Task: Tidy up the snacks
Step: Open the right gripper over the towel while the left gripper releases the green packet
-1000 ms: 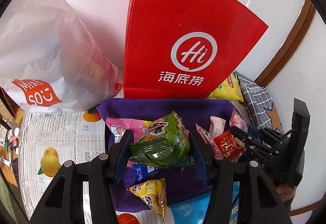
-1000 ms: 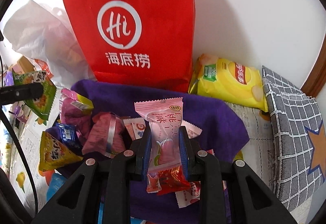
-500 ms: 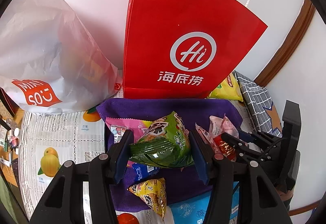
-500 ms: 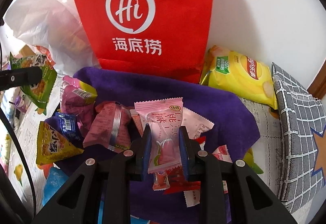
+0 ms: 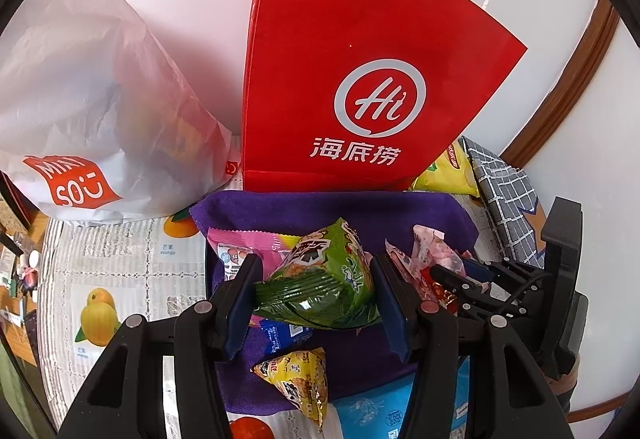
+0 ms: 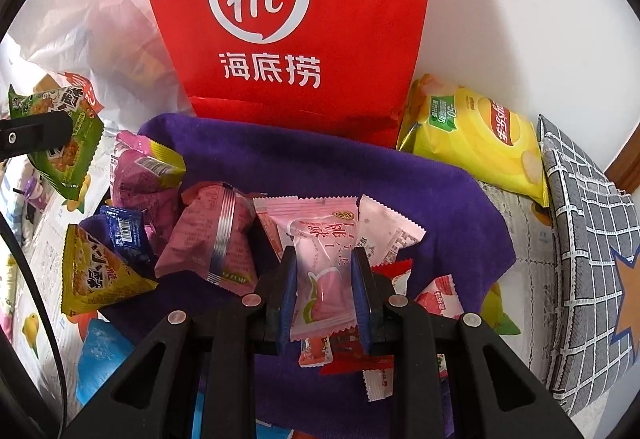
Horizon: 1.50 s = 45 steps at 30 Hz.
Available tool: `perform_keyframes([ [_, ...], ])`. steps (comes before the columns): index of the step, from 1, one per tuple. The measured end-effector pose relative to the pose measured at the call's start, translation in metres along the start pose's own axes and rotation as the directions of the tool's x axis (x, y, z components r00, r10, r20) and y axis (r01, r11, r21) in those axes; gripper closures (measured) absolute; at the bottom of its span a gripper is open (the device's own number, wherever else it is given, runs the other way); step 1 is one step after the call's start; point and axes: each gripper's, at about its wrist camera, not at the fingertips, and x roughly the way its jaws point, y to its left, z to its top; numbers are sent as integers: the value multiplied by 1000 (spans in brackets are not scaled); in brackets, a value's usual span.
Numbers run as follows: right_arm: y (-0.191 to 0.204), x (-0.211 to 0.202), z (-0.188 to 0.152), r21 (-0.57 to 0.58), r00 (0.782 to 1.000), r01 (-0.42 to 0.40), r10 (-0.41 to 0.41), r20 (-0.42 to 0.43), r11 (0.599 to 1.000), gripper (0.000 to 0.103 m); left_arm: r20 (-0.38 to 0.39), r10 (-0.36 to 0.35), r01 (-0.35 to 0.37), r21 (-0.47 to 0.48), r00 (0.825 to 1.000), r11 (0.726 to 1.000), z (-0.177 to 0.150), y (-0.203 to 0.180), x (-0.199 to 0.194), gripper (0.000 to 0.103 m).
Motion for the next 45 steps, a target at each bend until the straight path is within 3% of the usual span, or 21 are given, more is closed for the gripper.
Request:
perform_keyframes([
  [11,10,7,-2,-36,999,20,-21,-29,999,73,-13,5,-5,0,1000,1000,0,0,3,50],
  [14,12,-1,-1,-48,999,39,-39,-9,998,63,-23,9,-8,5,1000,1000,-1,-3,6,50],
  [17,14,-16,1,-62,997,75,-72,38,995,59,-44,16,-15,15,999,1000,-3,-7,14,50],
  [24,8,-46,5,-36,991,84,-80,111,996,59,-96,37,-33,46,995,998,-9,-20,32,49],
  [37,-4,-69,10,24,985,74,-77,153,997,59,-219,46,-37,46,975,998,-18,-24,72,49],
  [45,-16,-82,12,78,980,75,-88,180,994,59,-228,51,-39,59,972,997,-19,-29,79,48],
])
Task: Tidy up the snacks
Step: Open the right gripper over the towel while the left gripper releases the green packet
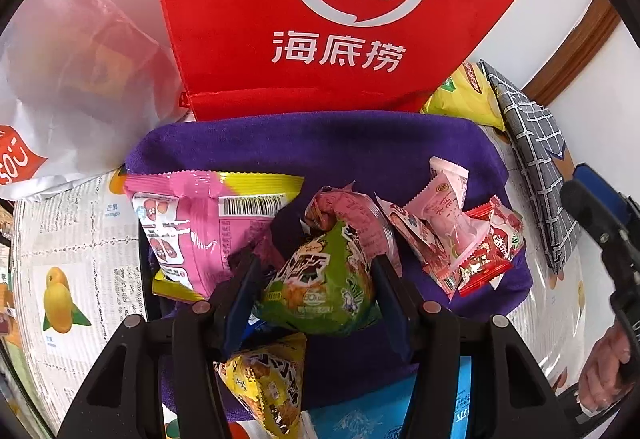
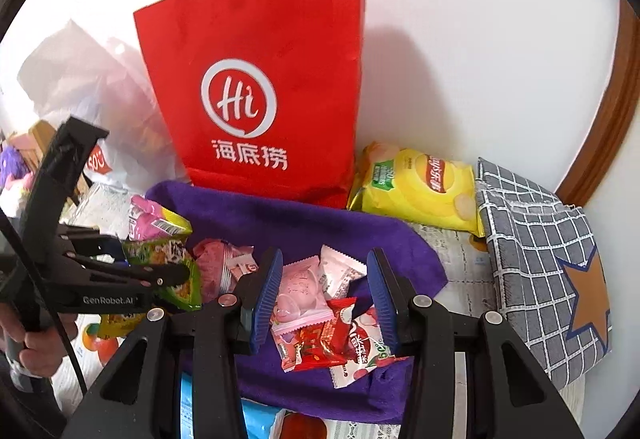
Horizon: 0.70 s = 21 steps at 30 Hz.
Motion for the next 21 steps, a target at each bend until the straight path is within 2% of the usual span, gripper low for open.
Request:
perform_keyframes([
  [7,-7,-11,3,32,1000,8,-8,26,999,58,16,19,-20,19,1000,1000,0,-3,-4,38],
  [11,-10,-18,5,56,999,15,-17,44,998,51,43,28,-30,33,999,999,0,-9,-11,33],
  [17,-9,-34,8,62,997,21,-26,75,998,49,86,49,-52,37,995,998,-2,-14,-28,30],
  [21,-3,-47,10,74,996,-8,2,85,997,46,120,67,-73,41,990,996,-4,-19,-43,28],
])
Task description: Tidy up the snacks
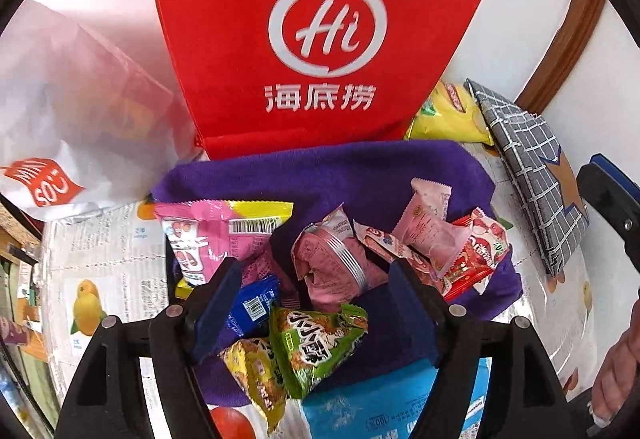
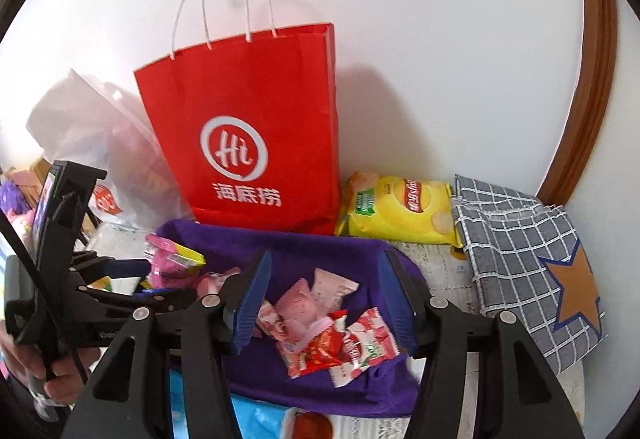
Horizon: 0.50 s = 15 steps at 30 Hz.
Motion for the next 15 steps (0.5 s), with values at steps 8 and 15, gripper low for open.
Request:
perform_keyframes([
  [8,15,-34,-11,-19,1000,25,-24,4,1000,38,65,39,-38,-14,997,999,-19,-3,-41,25],
  [15,27,-77,-38,-23,995,95,-95,26,995,31,144,34,-30,-31,989,999,-54,-6,-90,21],
])
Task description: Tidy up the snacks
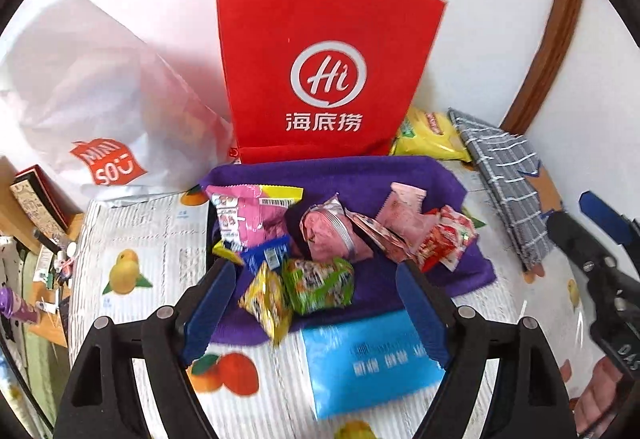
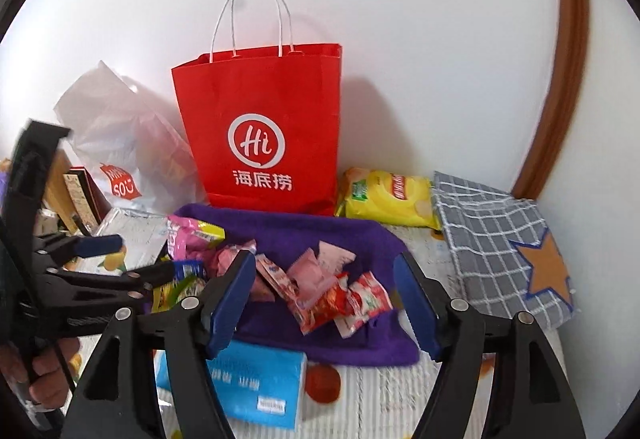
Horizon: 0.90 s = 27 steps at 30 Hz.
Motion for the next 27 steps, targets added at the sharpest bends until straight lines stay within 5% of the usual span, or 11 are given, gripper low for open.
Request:
perform_keyframes([
  [11,-1,-82,-48,39,999,25,-26,22,999,26,119,26,-26,-2,993,1000,-56,-12,-72,11],
  [14,0,-103,-60,48,998,33,-36,52,998,15,137,27,-27,-2,990,1000,-72,-18,-86,9],
  [27,0,-170,-98,58,989,70,-76,123,996,3,198,54,-50,-22,979,998,-130,-26,-138,9],
])
